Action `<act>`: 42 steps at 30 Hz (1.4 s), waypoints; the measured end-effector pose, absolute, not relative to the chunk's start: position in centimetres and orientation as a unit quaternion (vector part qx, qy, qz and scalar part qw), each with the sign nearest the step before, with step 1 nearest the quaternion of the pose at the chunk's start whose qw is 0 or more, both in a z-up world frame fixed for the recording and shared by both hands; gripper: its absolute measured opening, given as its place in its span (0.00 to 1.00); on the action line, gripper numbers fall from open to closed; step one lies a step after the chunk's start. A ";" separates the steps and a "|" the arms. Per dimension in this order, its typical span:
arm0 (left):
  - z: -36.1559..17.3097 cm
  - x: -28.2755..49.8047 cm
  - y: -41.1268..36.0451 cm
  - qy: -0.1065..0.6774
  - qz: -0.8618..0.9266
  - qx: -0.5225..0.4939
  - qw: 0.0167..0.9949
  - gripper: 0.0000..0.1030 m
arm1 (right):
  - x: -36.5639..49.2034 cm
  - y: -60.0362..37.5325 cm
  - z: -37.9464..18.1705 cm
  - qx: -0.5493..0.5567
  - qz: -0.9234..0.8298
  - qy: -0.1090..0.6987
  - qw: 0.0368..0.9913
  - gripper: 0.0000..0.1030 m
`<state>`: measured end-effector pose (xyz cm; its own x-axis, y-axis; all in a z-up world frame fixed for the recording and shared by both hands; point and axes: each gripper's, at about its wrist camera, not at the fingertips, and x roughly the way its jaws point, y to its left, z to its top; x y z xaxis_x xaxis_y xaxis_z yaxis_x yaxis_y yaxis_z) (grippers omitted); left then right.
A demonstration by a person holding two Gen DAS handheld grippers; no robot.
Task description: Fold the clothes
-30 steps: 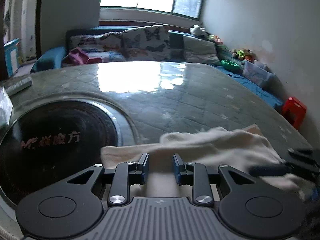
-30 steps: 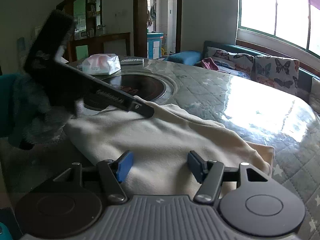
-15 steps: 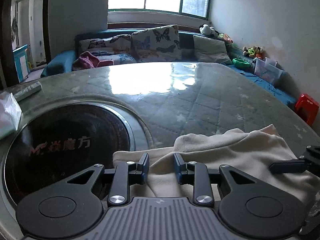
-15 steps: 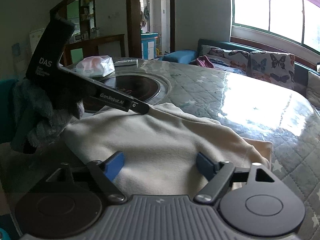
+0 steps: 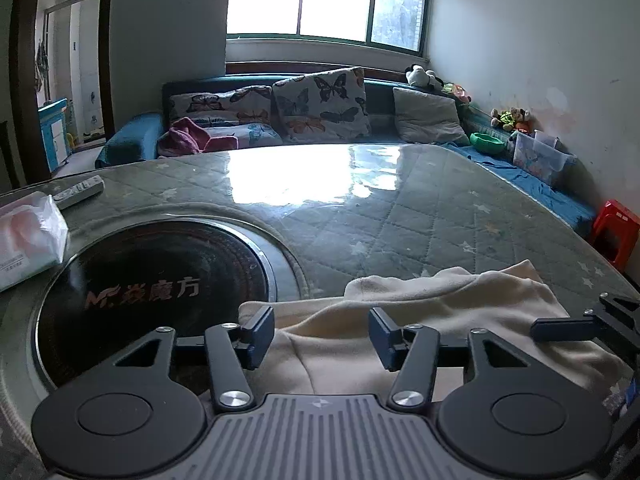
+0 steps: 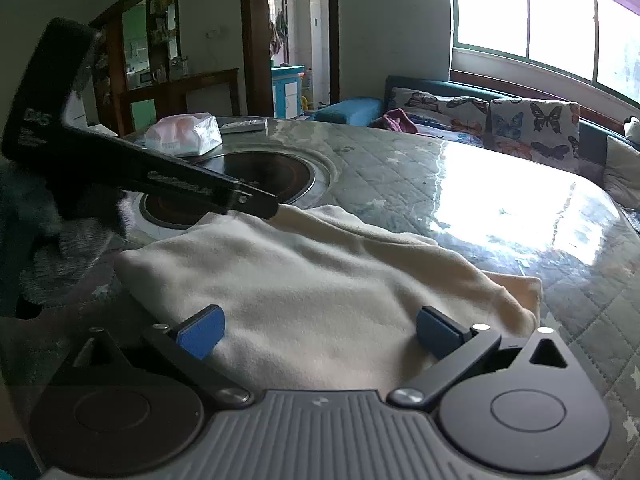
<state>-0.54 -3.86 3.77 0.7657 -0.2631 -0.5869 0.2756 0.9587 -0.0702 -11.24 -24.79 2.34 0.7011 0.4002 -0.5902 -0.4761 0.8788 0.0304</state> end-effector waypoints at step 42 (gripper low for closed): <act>2.2 -6.7 -0.2 0.335 -0.060 -0.032 0.940 0.79 | -16.5 -25.2 3.5 -0.071 0.298 0.305 0.902 1.00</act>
<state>-6.73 -0.21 2.20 0.7683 -0.1350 -0.6257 0.0922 0.9907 -0.1005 -16.51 -25.18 3.45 0.6362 0.4946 -0.5921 -0.5809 0.8122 0.0543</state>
